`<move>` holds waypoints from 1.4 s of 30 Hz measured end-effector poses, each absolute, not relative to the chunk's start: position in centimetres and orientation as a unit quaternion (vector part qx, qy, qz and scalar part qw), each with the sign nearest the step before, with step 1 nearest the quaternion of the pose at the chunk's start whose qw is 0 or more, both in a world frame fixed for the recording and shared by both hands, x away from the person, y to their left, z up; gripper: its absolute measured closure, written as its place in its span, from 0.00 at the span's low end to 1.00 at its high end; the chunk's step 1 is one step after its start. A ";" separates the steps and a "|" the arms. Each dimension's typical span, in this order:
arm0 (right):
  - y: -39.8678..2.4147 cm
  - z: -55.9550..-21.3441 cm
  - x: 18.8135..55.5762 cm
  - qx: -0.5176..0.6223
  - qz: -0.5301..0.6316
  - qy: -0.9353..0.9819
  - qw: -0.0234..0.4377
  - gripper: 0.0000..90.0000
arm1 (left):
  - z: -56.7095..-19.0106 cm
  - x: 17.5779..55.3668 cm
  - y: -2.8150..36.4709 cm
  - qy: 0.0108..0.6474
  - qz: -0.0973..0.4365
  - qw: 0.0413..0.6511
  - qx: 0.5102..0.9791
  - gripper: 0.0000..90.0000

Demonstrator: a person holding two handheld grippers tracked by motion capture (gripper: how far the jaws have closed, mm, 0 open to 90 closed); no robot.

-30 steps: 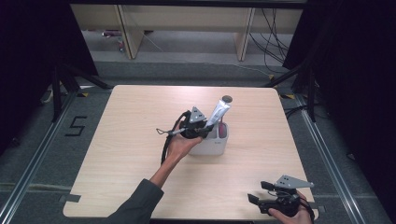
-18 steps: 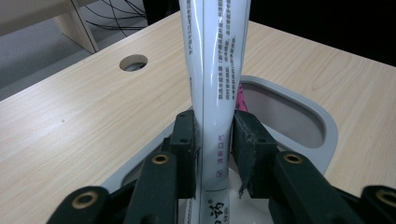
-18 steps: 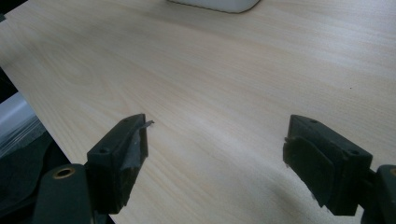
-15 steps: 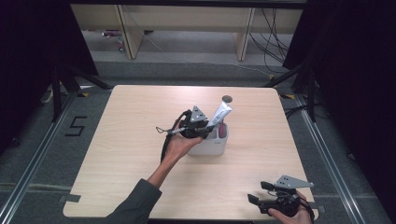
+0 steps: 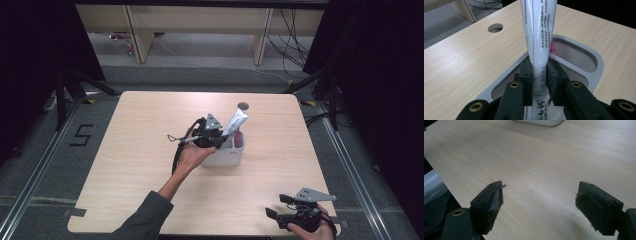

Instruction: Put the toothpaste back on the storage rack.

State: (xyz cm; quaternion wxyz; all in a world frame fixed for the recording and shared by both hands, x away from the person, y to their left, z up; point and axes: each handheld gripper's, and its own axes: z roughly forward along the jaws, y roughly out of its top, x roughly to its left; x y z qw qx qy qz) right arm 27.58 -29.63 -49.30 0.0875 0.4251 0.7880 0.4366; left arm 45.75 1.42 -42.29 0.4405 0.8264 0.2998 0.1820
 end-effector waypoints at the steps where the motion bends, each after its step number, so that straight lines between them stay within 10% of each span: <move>1: -29.6 -49.3 27.6 0.425 0.437 0.788 0.089 0.24 | -42.3 45.8 1.4 0.299 0.182 0.440 0.827 0.84; 42: -29.6 -49.3 27.6 0.426 0.437 0.787 0.090 0.24 | -39.4 42.1 5.7 0.314 0.162 0.454 0.818 0.38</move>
